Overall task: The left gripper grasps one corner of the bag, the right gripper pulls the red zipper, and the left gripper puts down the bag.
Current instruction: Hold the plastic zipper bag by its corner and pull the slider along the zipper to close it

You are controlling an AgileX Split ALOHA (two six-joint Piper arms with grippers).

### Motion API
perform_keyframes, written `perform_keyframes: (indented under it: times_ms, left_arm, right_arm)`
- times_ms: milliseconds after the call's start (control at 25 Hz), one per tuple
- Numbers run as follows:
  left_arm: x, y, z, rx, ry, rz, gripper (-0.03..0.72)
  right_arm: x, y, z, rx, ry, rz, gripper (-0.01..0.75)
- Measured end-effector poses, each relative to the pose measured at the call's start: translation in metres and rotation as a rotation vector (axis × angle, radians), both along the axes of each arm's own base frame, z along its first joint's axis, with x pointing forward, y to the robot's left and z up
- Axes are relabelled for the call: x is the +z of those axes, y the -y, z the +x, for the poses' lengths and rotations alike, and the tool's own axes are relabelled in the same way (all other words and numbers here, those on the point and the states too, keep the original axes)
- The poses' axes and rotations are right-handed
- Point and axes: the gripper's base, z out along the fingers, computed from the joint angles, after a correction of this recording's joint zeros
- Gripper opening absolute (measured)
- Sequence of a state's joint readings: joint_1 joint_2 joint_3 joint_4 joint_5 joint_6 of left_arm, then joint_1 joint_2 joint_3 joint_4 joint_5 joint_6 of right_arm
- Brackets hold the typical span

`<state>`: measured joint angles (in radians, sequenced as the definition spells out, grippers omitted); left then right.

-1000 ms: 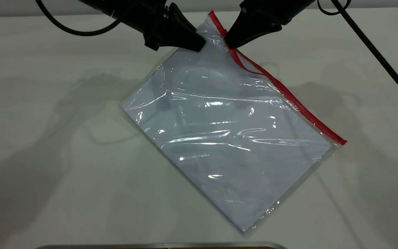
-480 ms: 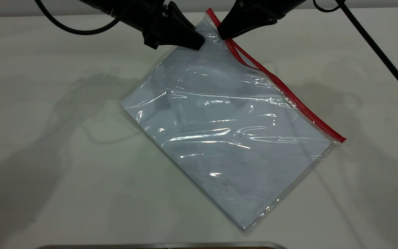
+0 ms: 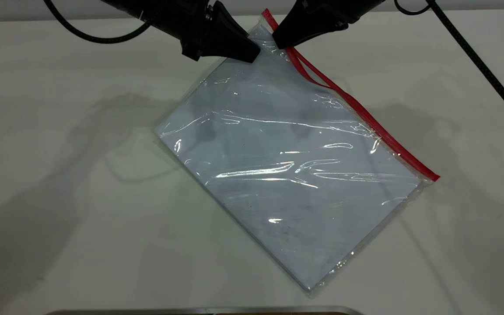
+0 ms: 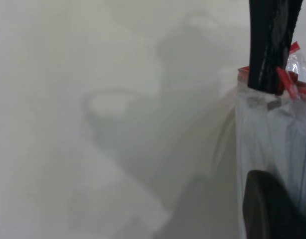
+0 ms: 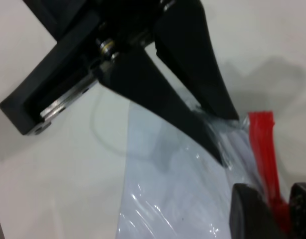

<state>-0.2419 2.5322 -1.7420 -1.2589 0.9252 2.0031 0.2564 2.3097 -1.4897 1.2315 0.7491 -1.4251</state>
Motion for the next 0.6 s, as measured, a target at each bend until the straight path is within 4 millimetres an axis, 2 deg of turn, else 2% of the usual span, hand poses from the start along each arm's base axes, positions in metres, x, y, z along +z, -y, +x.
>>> perform_keyframes:
  times_ms: [400, 600]
  left_arm:
    - [0.0009, 0.0003, 0.0001, 0.013, -0.019, -0.006, 0.053]
    - [0.001, 0.0004, 0.0, 0.016, -0.026, -0.007, 0.053]
  right_arm:
    - [0.0, -0.0001, 0.0, 0.005, 0.005, -0.001, 0.048]
    - [-0.0006, 0.0003, -0.0009, 0.012, -0.001, -0.009, 0.036]
